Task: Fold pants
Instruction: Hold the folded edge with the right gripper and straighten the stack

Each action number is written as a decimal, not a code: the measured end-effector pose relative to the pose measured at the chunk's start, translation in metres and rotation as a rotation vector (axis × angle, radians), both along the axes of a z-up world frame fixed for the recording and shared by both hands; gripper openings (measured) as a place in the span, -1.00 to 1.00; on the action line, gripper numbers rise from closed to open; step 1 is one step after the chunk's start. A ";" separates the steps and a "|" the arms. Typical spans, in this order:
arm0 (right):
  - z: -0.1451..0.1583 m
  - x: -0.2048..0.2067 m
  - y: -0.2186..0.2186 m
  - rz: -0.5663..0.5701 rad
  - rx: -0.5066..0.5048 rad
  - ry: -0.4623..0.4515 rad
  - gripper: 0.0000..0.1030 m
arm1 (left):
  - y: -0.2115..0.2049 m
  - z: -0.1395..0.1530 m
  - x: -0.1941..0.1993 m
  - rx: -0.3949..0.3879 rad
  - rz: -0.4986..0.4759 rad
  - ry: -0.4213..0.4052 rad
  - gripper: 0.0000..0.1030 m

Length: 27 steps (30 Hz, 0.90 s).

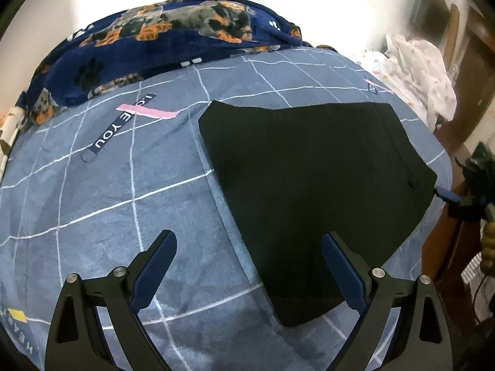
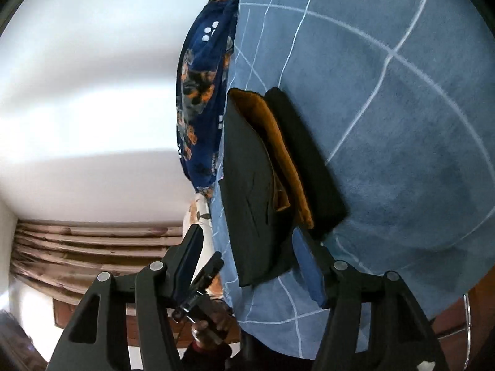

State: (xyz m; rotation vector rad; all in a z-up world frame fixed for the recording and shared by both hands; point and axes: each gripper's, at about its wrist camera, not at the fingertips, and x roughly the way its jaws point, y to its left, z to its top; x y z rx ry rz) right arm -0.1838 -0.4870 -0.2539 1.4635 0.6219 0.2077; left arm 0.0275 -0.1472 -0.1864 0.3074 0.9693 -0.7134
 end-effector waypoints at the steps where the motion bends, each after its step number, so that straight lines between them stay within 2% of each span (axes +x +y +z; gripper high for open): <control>1: 0.001 0.001 0.000 0.000 -0.011 0.003 0.14 | 0.000 0.000 -0.001 0.000 -0.003 0.000 0.83; 6: 0.005 0.017 0.001 0.004 -0.037 0.013 0.13 | 0.000 -0.005 -0.002 0.004 0.005 0.021 0.83; 10: 0.001 0.026 0.003 0.020 -0.049 0.058 0.11 | 0.000 -0.006 -0.004 0.012 0.005 0.014 0.83; 13: 0.001 0.034 0.004 0.026 -0.097 0.097 -0.72 | 0.000 -0.007 -0.004 0.014 0.006 0.026 0.83; 16: 0.010 0.037 0.008 0.018 -0.168 0.108 -0.73 | -0.001 -0.007 -0.005 0.027 0.005 0.023 0.83; 21: 0.030 0.014 0.015 -0.009 -0.208 0.074 -0.75 | 0.000 -0.002 -0.006 0.006 0.004 0.023 0.83; 24: 0.010 0.002 0.015 -0.012 -0.186 0.130 -0.77 | -0.005 -0.006 -0.006 0.015 -0.007 0.032 0.83; 27: -0.020 -0.006 0.009 -0.043 -0.089 0.161 -0.81 | -0.009 -0.015 -0.008 0.046 -0.022 0.036 0.83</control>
